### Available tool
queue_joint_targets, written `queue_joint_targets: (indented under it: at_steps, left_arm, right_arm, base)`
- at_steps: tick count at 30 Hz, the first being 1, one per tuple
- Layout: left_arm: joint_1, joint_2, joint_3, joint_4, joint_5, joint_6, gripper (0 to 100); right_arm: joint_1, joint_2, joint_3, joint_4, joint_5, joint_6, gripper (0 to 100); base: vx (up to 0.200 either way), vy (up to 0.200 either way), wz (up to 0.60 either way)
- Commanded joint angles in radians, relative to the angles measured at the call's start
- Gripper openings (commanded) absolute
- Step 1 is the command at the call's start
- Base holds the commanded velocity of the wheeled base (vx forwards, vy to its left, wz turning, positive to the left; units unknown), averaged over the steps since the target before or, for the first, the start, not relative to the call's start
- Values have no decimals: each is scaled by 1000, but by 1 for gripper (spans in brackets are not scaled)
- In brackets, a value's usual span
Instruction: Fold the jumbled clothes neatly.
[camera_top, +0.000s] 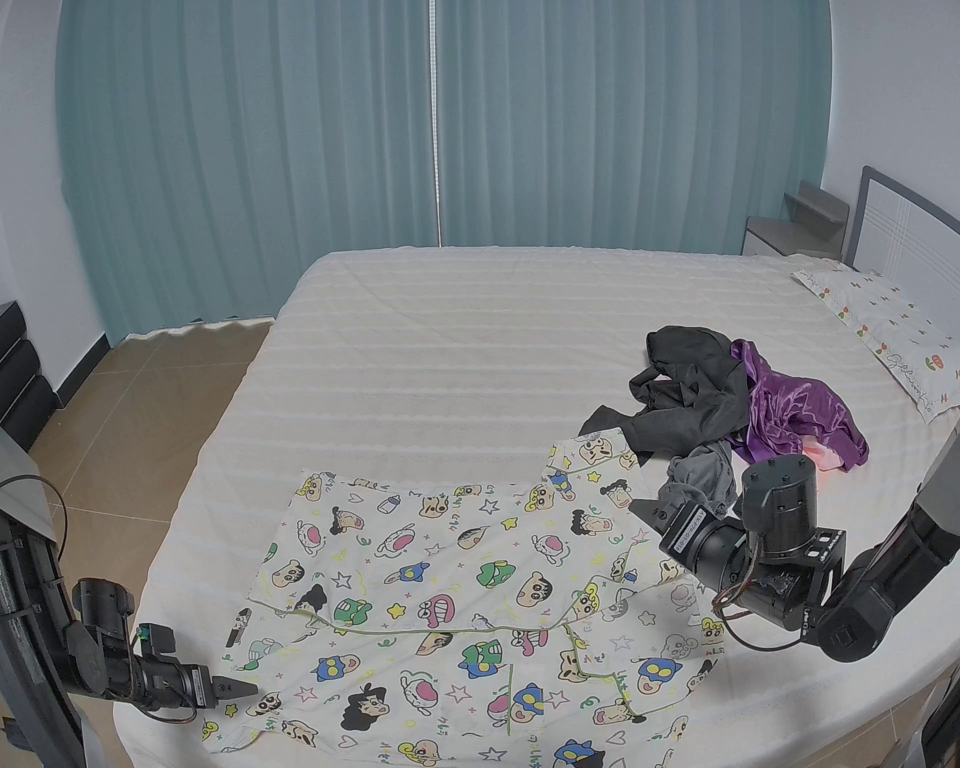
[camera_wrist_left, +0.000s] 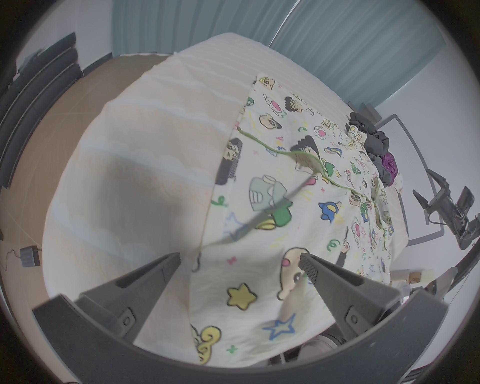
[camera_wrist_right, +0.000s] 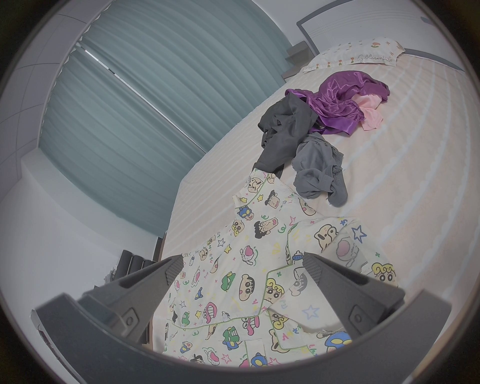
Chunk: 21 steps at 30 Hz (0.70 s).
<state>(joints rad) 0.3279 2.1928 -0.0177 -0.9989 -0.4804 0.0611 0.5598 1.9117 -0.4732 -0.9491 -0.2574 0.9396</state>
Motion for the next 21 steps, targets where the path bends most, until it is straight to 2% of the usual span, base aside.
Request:
queue_joint_targets:
  at_steps: [1,15,21]
  left_arm:
    - [-10,-67,18,29,-26,0,100]
    - [-47,-168,18,128,-107,2,100]
    - [-115,-179,18,140,-144,8,100]
  right_arm:
    - [0,10,-2,0,1,1,100]
    - [0,44,-13,-3,1,4,100]
    - [3,52,-13,-3,1,7,100]
  base:
    - [0,0,0]
    - [0,0,0]
    - [0,0,0]
